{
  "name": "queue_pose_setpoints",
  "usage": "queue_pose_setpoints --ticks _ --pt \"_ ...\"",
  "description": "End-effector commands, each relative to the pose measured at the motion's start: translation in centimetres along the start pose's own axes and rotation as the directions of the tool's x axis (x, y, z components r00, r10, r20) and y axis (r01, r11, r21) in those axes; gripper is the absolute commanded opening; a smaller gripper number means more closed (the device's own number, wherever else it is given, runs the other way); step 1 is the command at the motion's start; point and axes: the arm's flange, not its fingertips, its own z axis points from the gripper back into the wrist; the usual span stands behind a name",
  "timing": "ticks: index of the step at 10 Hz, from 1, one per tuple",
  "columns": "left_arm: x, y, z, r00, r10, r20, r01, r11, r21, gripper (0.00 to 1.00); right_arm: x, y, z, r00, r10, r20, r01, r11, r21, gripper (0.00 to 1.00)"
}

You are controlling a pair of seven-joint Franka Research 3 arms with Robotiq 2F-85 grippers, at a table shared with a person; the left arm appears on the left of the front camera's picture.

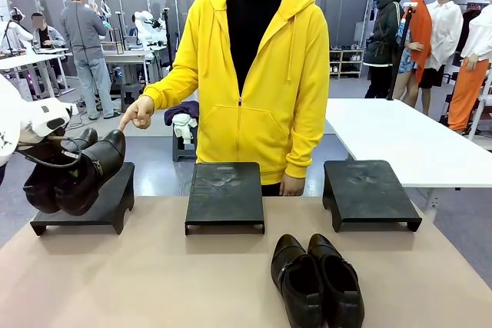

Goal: Place the shoes on the stand as instructed by the person.
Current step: Pick up one pair of Shoes and place it on the Shoes Stand indicated by the person.

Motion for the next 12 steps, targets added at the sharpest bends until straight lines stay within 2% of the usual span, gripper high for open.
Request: queue_pose_setpoints --ticks 1,9,10,11,12 --pt "1.6 1.2 -1.1 0.997 0.030 0.069 -0.030 0.999 0.012 0.11 0.0 0.1 0.0 1.000 0.011 0.004 -0.011 1.000 0.012 1.00" --pt "0.9 2.0 -5.2 0.995 0.076 0.060 -0.077 0.997 0.026 0.11 0.0 0.1 0.0 1.000 0.011 0.004 -0.011 1.000 0.012 1.00" --pt "0.9 2.2 -5.6 0.994 0.092 0.064 -0.094 0.995 0.032 0.36 0.0 0.1 0.0 1.000 0.011 0.004 -0.011 1.000 0.012 1.00" --pt "0.9 2.4 -5.9 0.993 0.096 0.073 -0.099 0.995 0.030 0.37 0.0 0.1 0.0 1.000 0.011 0.004 -0.011 1.000 0.012 1.00" --pt "0.9 2.5 -6.3 0.991 0.105 0.080 -0.107 0.994 0.024 0.63 0.0 0.1 0.0 1.000 0.011 0.004 -0.011 1.000 0.012 1.00"
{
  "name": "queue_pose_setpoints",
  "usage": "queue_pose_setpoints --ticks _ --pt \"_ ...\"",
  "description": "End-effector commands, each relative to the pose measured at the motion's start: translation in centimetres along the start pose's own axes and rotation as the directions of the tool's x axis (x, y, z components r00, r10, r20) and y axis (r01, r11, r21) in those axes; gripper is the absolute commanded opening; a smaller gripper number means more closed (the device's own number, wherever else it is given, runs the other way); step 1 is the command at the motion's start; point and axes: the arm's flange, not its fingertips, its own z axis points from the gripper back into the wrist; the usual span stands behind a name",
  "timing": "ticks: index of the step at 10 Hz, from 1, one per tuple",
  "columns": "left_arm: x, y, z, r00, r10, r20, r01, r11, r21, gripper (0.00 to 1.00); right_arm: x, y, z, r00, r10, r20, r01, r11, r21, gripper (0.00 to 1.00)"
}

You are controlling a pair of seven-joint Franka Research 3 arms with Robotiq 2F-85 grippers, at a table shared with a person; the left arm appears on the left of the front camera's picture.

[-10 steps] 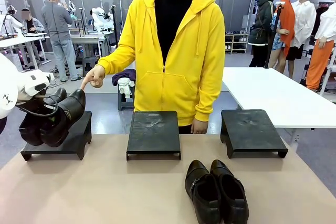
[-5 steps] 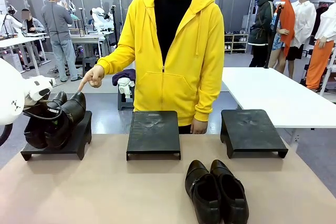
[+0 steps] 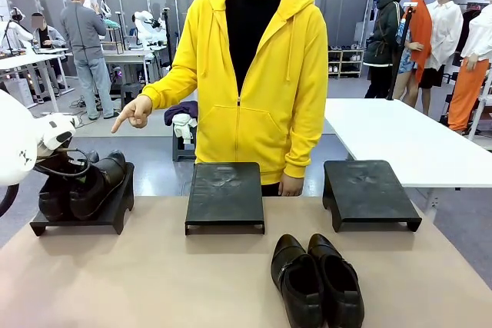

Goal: Place the shoes on the stand as instructed by the person.
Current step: Pick up one pair of Shoes and place it on the Shoes Stand indicated by the person.

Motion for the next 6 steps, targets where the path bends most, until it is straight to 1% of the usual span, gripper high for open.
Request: queue_pose_setpoints --ticks 1,2,3,4,6 --pt "0.7 0.5 -1.0 0.999 0.024 0.035 -0.024 1.000 0.005 0.65 0.0 0.1 0.0 1.000 0.011 0.004 -0.011 1.000 0.012 1.00" --pt "0.6 0.3 -1.0 0.999 0.016 0.035 -0.016 1.000 -0.004 0.91 0.0 0.1 0.0 1.000 0.011 0.004 -0.011 1.000 0.012 1.00" --pt "0.6 0.3 -0.8 0.999 0.015 0.035 -0.014 1.000 -0.006 0.93 0.0 0.1 0.0 1.000 0.011 0.004 -0.011 1.000 0.012 1.00" --pt "0.6 0.3 -0.5 0.999 0.014 0.037 -0.013 1.000 -0.010 1.00 0.0 0.1 0.0 1.000 0.011 0.004 -0.011 1.000 0.012 1.00" --pt "0.7 0.5 0.3 0.999 0.022 0.040 -0.022 1.000 -0.010 1.00 0.0 0.1 0.0 1.000 0.011 0.004 -0.011 1.000 0.012 1.00"
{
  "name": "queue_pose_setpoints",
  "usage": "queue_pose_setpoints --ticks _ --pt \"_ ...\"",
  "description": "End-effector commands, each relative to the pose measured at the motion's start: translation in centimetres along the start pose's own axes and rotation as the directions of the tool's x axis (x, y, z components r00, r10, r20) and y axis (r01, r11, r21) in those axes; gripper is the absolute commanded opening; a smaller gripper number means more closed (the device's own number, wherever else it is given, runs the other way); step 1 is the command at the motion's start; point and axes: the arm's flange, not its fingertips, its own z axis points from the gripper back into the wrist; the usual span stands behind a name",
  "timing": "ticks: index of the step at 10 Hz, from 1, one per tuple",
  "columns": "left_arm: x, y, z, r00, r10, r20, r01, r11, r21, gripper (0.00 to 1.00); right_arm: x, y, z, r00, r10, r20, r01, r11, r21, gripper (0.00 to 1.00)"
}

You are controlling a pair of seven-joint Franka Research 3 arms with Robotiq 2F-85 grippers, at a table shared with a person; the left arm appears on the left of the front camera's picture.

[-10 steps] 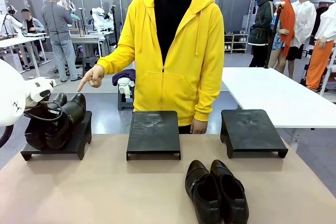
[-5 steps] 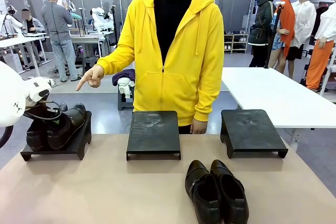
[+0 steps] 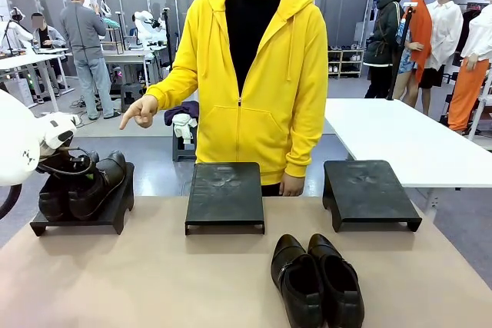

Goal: Place the shoes on the stand as instructed by the person.
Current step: Pick up one pair of Shoes and place it on the Shoes Stand indicated by the person, then pick up another pair of Shoes and place it on the Shoes Stand indicated by the person.

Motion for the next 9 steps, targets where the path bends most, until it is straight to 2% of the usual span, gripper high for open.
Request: queue_pose_setpoints --ticks 1,3,4,9 --pt "0.2 0.6 0.9 1.000 0.013 0.026 -0.013 1.000 0.003 1.00 0.0 0.1 0.0 1.000 0.011 0.004 -0.011 1.000 0.012 1.00" --pt "-0.6 0.8 2.4 1.000 0.027 0.016 -0.026 1.000 -0.009 1.00 0.0 0.1 0.0 1.000 0.011 0.004 -0.011 1.000 0.012 1.00" --pt "0.2 0.3 0.6 1.000 0.005 0.010 -0.005 1.000 0.003 1.00 0.0 0.1 0.0 1.000 0.011 0.004 -0.011 1.000 0.012 1.00" --pt "0.2 0.3 0.6 1.000 0.005 0.010 -0.005 1.000 0.003 1.00 0.0 0.1 0.0 1.000 0.011 0.004 -0.011 1.000 0.012 1.00"
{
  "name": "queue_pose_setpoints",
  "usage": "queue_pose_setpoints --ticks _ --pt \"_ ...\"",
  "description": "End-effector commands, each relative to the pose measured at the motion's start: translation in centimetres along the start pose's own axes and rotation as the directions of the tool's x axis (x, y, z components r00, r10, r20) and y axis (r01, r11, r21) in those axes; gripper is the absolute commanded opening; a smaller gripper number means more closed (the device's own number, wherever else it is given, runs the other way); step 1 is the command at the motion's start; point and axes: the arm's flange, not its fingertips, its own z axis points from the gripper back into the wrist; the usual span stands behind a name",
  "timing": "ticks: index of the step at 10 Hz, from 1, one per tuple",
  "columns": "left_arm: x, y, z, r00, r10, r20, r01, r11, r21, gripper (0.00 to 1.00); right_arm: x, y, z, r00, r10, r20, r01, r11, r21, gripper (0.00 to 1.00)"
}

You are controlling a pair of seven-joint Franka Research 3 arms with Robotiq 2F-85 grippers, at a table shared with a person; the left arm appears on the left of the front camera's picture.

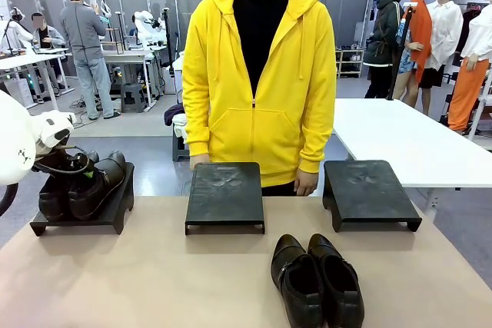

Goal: Place the shoes on the stand as instructed by the person.
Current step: Pick up another pair of Shoes and place it on the Shoes Stand indicated by the person.

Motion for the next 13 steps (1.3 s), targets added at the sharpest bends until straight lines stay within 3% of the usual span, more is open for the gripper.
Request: queue_pose_setpoints --ticks 1,7,11,13 --pt "0.5 0.1 -0.1 1.000 -0.001 0.007 0.001 1.000 0.002 1.00 0.0 0.1 0.0 1.000 0.011 0.004 -0.011 1.000 0.012 1.00" --pt "0.1 0.0 0.0 1.000 0.000 0.001 0.000 1.000 0.000 1.00 0.0 0.1 0.0 1.000 0.011 0.004 -0.011 1.000 0.012 1.00" --pt "0.0 3.5 9.8 0.989 0.063 -0.134 -0.088 0.978 -0.190 1.00 0.0 0.1 0.0 1.000 0.011 0.004 -0.011 1.000 0.012 1.00" --pt "-1.6 6.6 15.0 0.984 0.085 -0.157 -0.136 0.928 -0.348 1.00 0.0 0.1 0.0 1.000 0.011 0.004 -0.011 1.000 0.012 1.00"
